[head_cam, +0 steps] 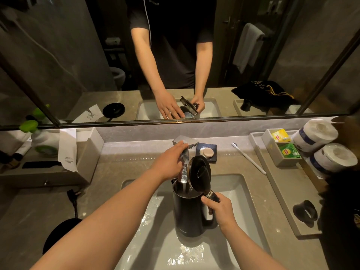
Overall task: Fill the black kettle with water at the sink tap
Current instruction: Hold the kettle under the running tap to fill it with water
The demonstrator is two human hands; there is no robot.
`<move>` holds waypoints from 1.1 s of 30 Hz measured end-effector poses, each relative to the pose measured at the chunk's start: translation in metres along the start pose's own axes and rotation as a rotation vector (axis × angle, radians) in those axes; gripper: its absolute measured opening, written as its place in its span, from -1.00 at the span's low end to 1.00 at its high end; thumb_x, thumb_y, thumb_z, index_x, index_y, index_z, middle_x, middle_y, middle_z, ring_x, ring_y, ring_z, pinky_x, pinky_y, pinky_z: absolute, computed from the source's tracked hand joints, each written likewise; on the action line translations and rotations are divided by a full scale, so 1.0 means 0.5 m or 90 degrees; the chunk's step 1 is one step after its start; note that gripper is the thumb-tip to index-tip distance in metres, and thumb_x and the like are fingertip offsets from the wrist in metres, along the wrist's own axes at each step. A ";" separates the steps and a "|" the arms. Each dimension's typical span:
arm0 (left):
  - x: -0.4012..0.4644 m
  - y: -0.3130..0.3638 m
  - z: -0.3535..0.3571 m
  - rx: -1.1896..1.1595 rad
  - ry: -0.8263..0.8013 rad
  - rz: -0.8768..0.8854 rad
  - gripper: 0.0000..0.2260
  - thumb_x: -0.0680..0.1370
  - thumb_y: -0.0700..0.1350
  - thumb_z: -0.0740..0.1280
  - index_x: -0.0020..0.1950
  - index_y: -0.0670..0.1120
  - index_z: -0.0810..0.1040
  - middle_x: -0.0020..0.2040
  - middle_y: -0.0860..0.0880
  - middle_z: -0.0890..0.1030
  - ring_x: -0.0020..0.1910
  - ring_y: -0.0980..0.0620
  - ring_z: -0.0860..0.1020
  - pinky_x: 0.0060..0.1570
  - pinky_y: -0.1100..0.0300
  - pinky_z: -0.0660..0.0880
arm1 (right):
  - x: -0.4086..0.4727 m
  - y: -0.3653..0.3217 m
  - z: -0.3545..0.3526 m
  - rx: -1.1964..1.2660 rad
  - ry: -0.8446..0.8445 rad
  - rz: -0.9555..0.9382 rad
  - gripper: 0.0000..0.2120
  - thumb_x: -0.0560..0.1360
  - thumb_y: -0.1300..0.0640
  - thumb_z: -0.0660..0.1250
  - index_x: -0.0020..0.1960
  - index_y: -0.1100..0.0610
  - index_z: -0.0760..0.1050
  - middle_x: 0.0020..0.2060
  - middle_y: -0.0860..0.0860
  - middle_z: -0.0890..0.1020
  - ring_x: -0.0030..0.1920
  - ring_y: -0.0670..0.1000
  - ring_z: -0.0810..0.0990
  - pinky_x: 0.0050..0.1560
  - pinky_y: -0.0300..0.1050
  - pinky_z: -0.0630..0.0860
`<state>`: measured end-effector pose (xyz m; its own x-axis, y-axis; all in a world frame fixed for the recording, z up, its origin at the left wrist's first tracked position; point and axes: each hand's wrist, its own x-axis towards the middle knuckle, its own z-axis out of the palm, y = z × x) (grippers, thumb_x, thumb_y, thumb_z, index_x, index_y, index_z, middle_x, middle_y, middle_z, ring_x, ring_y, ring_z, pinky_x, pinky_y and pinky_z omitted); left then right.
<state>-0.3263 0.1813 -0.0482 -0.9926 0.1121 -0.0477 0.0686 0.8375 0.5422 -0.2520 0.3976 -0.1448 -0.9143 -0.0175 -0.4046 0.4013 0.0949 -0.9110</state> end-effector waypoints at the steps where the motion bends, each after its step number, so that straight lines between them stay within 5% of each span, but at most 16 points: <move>1: 0.000 0.000 0.000 0.000 0.001 0.000 -0.40 0.51 -0.22 0.27 0.51 0.09 0.18 0.55 0.02 0.18 0.45 -0.06 0.27 0.36 -0.04 0.32 | 0.000 0.000 0.000 0.000 0.000 0.000 -0.79 0.37 0.14 0.54 -0.36 0.05 0.55 -0.53 -0.10 0.57 -0.38 0.08 0.49 -0.32 -0.06 0.47; 7: 0.000 -0.004 0.001 -0.003 -0.001 0.004 -0.38 0.51 -0.23 0.26 0.52 0.09 0.16 0.56 0.02 0.16 0.47 -0.05 0.24 0.37 0.02 0.27 | -0.003 -0.008 0.000 0.016 -0.015 -0.011 -0.77 0.26 0.04 0.53 -0.47 -0.01 0.52 -0.55 -0.04 0.50 -0.46 0.05 0.43 -0.39 -0.10 0.42; 23: 0.000 -0.004 0.002 -0.006 -0.001 0.003 -0.38 0.52 -0.23 0.26 0.52 0.10 0.15 0.57 0.03 0.14 0.47 -0.04 0.24 0.36 0.03 0.28 | -0.002 -0.005 -0.003 0.014 -0.012 -0.016 -0.69 0.38 0.16 0.53 -0.48 -0.04 0.55 -0.54 -0.09 0.55 -0.45 0.03 0.46 -0.39 -0.14 0.45; 33: 0.000 -0.008 0.005 0.000 0.001 0.006 -0.38 0.52 -0.21 0.27 0.52 0.12 0.14 0.56 0.03 0.15 0.46 -0.05 0.26 0.34 0.02 0.30 | -0.004 -0.004 -0.001 0.012 0.002 -0.008 -0.81 0.40 0.16 0.52 -0.34 0.06 0.57 -0.51 -0.11 0.59 -0.38 0.05 0.50 -0.34 -0.11 0.47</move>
<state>-0.3265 0.1791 -0.0524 -0.9920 0.1195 -0.0405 0.0786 0.8366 0.5422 -0.2511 0.3980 -0.1422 -0.9194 -0.0149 -0.3931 0.3910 0.0757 -0.9173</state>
